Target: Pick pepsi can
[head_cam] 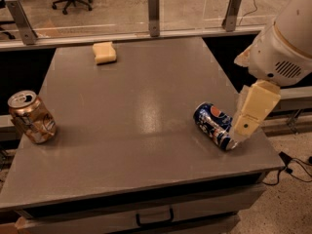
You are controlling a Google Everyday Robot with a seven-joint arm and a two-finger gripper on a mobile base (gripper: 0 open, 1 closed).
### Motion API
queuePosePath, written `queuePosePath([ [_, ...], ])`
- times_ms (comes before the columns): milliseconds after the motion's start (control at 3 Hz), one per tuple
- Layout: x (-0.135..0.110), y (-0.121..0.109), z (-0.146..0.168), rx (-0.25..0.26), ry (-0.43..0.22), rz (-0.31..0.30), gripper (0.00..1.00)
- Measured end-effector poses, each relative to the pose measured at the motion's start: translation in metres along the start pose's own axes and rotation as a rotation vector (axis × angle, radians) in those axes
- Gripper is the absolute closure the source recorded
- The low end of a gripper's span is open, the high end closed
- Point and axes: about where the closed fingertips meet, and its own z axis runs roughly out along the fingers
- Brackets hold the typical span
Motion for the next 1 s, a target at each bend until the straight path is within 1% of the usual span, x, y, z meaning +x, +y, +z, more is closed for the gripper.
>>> queuePosePath([
  [333,0.003,-0.014,0.011,0.014,-0.031,0.067,0.00],
  [667,0.011,-0.041,0.028,0.018,-0.083,0.187,0.00],
  [1000,0.013,-0.048,0.053,-0.030,-0.116,0.324,0.00],
])
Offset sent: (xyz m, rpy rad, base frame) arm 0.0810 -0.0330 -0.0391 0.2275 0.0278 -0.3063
